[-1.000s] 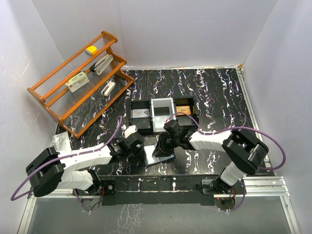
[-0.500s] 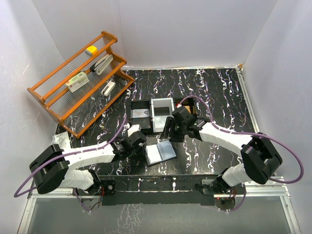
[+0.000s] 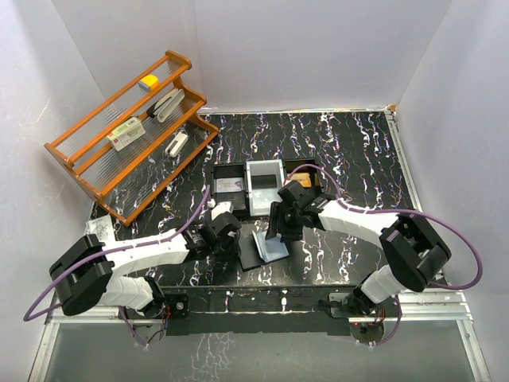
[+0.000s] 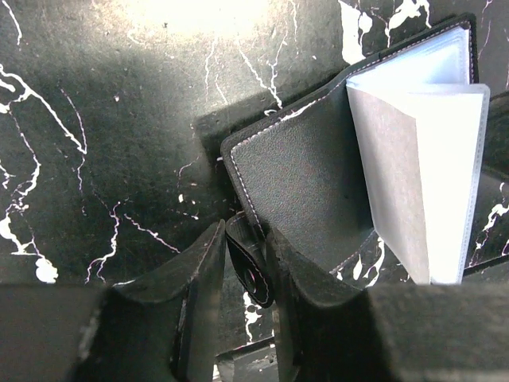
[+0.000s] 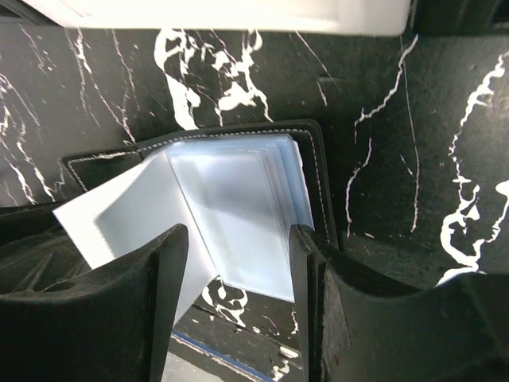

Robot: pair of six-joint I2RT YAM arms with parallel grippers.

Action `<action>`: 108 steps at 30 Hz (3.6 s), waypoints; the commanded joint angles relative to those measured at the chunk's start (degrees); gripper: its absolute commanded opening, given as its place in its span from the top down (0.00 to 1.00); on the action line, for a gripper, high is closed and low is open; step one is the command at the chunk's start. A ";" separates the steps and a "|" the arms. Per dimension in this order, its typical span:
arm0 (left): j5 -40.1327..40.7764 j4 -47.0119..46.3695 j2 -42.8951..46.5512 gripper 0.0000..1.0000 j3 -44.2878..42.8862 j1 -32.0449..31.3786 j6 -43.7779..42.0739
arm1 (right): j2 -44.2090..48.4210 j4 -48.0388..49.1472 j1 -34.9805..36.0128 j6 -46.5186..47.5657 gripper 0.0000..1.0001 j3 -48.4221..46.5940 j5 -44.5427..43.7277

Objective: Take the credit cards out of the card holder

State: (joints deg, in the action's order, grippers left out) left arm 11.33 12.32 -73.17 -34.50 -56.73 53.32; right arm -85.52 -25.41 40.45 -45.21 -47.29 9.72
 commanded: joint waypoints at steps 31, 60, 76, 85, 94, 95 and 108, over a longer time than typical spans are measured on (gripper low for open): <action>0.93 3.71 -2.32 0.87 -5.20 0.20 -4.41 | 2.12 -1.33 0.12 1.18 0.58 0.79 0.34; 0.28 3.52 -3.62 0.91 -5.72 0.21 -5.39 | 2.79 -7.71 2.18 4.15 0.97 -4.67 -3.21; 0.49 3.86 -3.74 0.92 -6.12 0.20 -5.51 | 3.95 -0.23 2.43 3.66 0.81 -2.91 7.84; 0.53 3.81 -3.40 0.92 -5.93 0.20 -5.34 | 4.28 5.96 2.43 1.01 0.65 -0.92 13.66; 0.93 4.29 -2.82 0.92 -5.48 0.22 -4.88 | 1.53 13.70 2.52 -0.42 0.59 1.88 22.69; 0.97 4.23 -2.68 0.92 -5.35 0.19 -4.81 | 1.07 14.22 2.53 -0.46 0.59 2.13 23.13; 1.27 5.26 -2.00 0.90 -4.90 0.22 -4.27 | -4.08 17.25 5.26 -1.47 0.55 2.08 25.05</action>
State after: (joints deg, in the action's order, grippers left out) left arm 11.55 15.86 -77.03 -38.70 -56.73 48.64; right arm -89.25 -10.92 45.36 -46.70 -44.34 34.09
